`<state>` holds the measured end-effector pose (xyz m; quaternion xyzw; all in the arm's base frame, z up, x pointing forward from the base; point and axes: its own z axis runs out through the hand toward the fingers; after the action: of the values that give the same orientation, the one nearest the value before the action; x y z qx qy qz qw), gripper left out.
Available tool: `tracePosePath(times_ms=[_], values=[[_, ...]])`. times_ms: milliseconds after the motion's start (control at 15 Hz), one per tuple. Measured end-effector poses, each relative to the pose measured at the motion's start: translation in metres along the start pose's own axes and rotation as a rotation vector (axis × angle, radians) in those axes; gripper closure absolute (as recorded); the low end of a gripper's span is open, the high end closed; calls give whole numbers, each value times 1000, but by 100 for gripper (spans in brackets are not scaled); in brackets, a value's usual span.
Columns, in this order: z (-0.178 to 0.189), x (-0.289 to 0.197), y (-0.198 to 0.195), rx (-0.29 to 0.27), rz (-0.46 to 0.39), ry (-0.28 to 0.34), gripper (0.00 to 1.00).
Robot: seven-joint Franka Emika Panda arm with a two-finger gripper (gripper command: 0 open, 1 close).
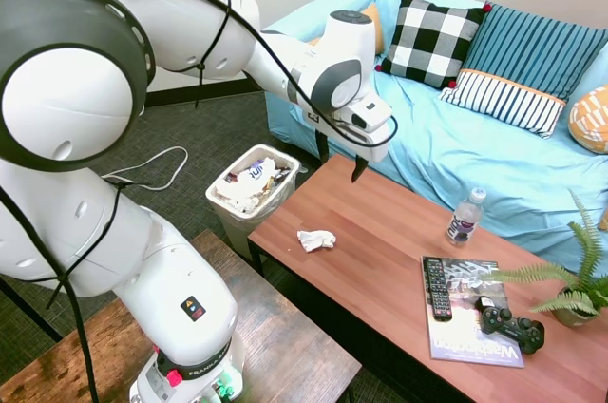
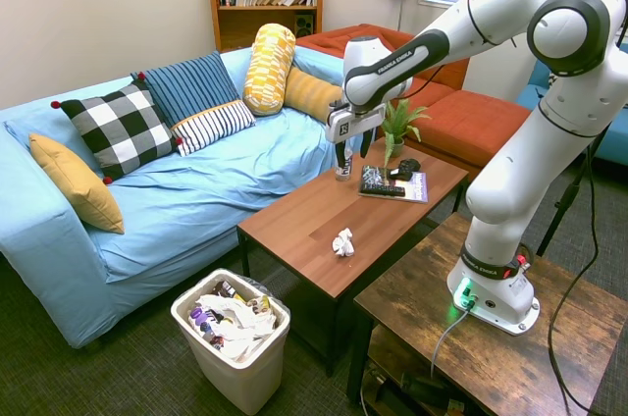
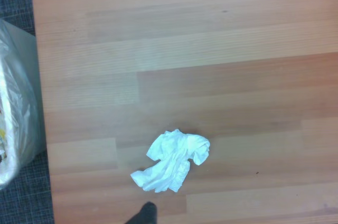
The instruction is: Throw the tissue in the trash bin
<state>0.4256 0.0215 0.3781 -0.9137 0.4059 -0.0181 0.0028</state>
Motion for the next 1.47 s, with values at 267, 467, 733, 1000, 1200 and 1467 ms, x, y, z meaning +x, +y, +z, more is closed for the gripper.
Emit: tracePosePath(times_ms=[267,467,733,1000,1200,1467], values=[[16,3,-5,-4,33,-7,0],[61,-2,-17,-40,105,-42,0],[125,-14,-30,-130,208,-112,0],[188,-11,-39,-175,300,-191,0],[230,-1,-36,-214,345,-224,0],[272,8,-36,-255,376,-250,0]])
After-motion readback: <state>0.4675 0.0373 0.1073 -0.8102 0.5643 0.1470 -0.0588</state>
